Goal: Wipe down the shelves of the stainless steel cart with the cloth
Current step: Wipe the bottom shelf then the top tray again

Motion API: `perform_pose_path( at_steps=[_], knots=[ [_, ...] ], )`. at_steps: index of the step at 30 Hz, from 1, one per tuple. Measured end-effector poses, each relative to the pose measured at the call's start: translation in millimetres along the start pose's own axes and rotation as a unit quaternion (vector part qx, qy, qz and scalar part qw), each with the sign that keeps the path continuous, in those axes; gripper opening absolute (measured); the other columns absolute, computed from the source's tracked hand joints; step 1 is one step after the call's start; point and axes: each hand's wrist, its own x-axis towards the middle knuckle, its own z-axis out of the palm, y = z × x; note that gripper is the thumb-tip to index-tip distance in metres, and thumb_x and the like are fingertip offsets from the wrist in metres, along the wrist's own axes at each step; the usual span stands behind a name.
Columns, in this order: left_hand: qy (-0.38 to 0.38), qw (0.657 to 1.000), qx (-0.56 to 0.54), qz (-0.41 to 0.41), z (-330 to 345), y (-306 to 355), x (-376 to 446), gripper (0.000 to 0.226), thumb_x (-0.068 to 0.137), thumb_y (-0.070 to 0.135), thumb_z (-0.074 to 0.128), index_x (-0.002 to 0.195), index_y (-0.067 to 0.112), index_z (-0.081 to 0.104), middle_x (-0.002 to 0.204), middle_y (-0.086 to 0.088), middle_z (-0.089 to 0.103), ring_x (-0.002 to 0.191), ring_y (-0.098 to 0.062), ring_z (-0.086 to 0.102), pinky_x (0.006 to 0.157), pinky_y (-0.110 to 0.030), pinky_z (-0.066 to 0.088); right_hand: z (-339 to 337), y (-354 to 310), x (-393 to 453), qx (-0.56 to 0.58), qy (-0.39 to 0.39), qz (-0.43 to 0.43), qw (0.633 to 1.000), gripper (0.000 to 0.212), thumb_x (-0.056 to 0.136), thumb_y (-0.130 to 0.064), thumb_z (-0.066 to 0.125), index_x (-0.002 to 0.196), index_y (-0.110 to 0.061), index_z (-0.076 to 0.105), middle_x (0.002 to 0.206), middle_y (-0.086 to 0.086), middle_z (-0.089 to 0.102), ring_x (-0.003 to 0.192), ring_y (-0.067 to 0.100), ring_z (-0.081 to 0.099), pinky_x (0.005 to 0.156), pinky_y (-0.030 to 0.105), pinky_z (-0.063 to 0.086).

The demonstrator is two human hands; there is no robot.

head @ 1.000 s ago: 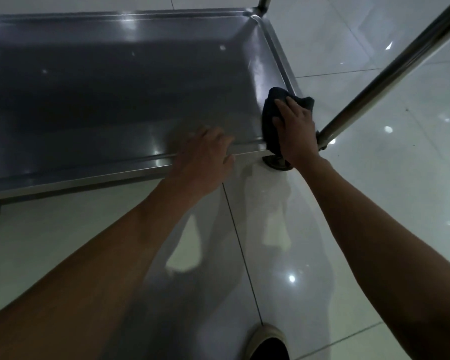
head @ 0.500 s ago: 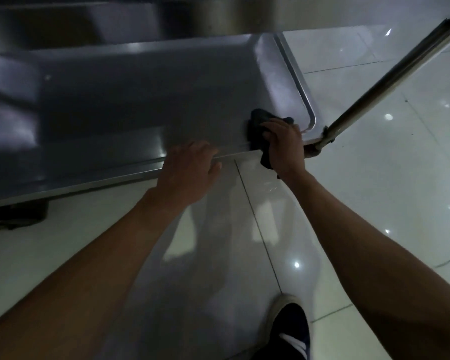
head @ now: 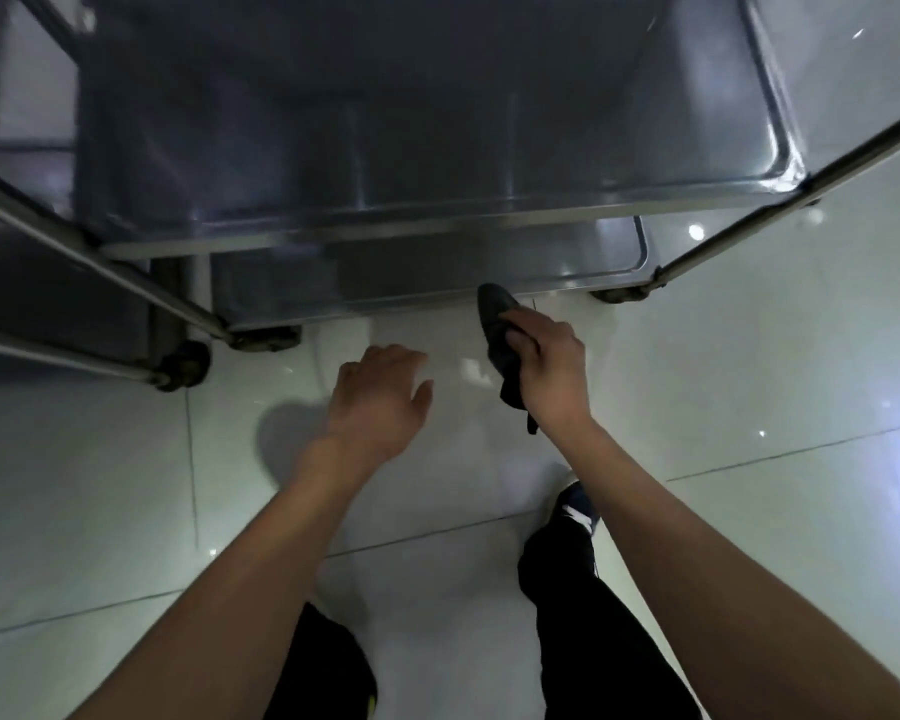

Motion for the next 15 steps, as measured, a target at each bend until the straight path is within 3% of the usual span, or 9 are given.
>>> perform_pose_path(
  at_steps=[2,9,13,15],
  knots=[
    [0.008,1.000,-0.009,0.005,-47,1,-44,0.041,0.100,0.035,0.046,0.137,0.021,0.055,0.140,-0.002,0.056,0.127,-0.026,0.049,0.103,-0.042,0.040,-29,-48,-28,0.006,-0.001,-0.017,1.000,0.033,0.093,0.004,0.054,0.114,-0.012,0.074,0.117,0.005,0.071,0.101,0.015,0.062,0.087,0.007,0.038],
    [0.017,0.999,-0.027,-0.006,-201,9,-177,0.043,0.101,0.031,0.048,0.143,0.024,0.051,0.146,-0.002,0.051,0.135,-0.025,0.042,0.108,-0.038,0.033,-112,-203,-125,0.045,0.017,0.004,0.999,0.029,0.096,-0.004,0.058,0.116,-0.019,0.074,0.128,0.000,0.067,0.120,0.019,0.055,0.108,0.018,0.035],
    [0.025,0.999,-0.013,-0.018,-261,17,-220,0.044,0.101,0.034,0.045,0.144,0.026,0.048,0.148,-0.001,0.049,0.133,-0.025,0.044,0.108,-0.042,0.035,-144,-266,-172,0.079,0.030,-0.004,0.996,0.029,0.097,-0.005,0.058,0.116,-0.020,0.074,0.128,-0.002,0.067,0.121,0.016,0.054,0.106,0.012,0.033],
    [0.043,0.999,-0.003,-0.023,-284,28,-239,0.045,0.101,0.036,0.044,0.145,0.026,0.046,0.147,-0.001,0.049,0.133,-0.025,0.044,0.106,-0.044,0.037,-159,-285,-184,0.080,0.018,-0.018,0.996,0.030,0.097,-0.008,0.057,0.116,-0.023,0.074,0.128,-0.004,0.067,0.121,0.016,0.054,0.107,0.018,0.037]
  ],
)
